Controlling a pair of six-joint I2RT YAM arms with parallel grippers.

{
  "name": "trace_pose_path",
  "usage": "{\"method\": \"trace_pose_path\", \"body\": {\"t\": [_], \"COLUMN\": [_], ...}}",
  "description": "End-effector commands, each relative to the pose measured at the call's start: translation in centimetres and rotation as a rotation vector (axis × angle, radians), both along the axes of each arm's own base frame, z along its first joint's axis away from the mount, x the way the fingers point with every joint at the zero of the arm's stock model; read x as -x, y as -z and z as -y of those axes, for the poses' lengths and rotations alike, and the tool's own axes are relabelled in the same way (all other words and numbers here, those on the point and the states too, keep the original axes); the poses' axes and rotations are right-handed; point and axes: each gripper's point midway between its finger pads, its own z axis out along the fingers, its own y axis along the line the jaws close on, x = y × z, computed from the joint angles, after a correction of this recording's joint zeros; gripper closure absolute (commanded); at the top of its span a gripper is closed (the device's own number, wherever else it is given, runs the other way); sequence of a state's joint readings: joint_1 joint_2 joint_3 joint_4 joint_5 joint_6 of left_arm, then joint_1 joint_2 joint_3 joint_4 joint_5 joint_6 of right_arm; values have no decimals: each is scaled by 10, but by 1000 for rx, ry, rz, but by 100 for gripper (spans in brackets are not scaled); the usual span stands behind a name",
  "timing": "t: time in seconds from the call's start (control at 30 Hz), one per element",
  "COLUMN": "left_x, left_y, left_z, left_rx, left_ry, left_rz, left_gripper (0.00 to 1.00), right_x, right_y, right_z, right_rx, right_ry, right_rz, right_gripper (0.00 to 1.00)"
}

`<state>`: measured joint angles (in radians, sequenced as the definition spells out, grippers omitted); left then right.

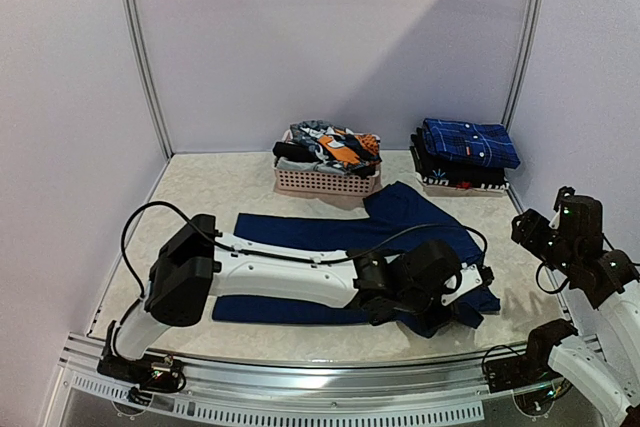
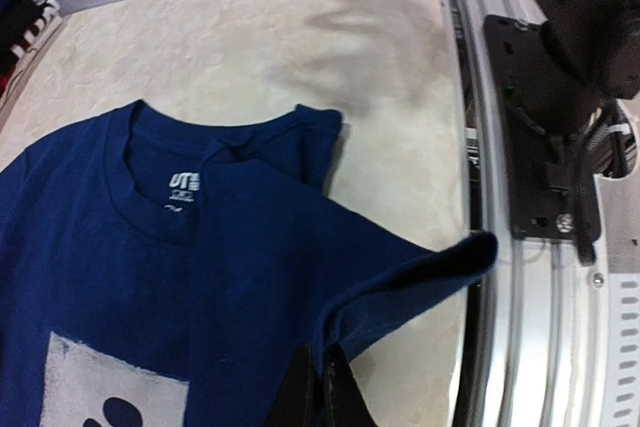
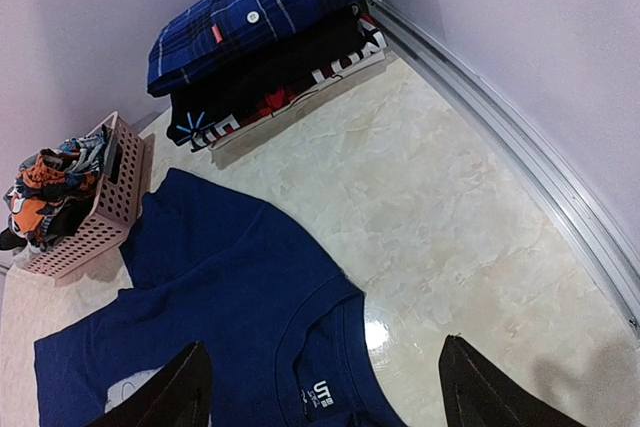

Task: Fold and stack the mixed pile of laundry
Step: Pick up the crumpled T-shirt from the center of the board.

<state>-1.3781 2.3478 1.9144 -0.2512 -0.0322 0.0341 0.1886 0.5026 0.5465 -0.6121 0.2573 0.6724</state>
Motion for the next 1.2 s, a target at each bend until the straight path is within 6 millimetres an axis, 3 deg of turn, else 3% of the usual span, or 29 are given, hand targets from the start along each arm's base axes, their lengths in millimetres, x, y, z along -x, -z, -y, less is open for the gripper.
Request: {"method": "trace_pose_path", "body": {"t": [0.0, 0.27, 0.43, 0.73, 1.17], "left_x": [-26, -67, -103, -163, -200], "left_y": [-22, -34, -42, -38, -13], "left_z": [-10, -20, -25, -31, -23], "left_rx": [24, 44, 73, 98, 146], "left_ry": [-53, -134, -201, -259, -172], "left_rz": [3, -3, -21, -12, 7], "left_gripper": [100, 100, 100, 100, 100], "right_x": [0, 0, 0, -2, -5], "right_y": [3, 4, 5, 9, 13], "right_z": [5, 6, 7, 7, 6], "right_rx": [12, 15, 21, 31, 43], "right_ry": [27, 31, 33, 34, 23], "right_rz": [0, 0, -1, -17, -27], "right_gripper": [21, 21, 21, 21, 21]}}
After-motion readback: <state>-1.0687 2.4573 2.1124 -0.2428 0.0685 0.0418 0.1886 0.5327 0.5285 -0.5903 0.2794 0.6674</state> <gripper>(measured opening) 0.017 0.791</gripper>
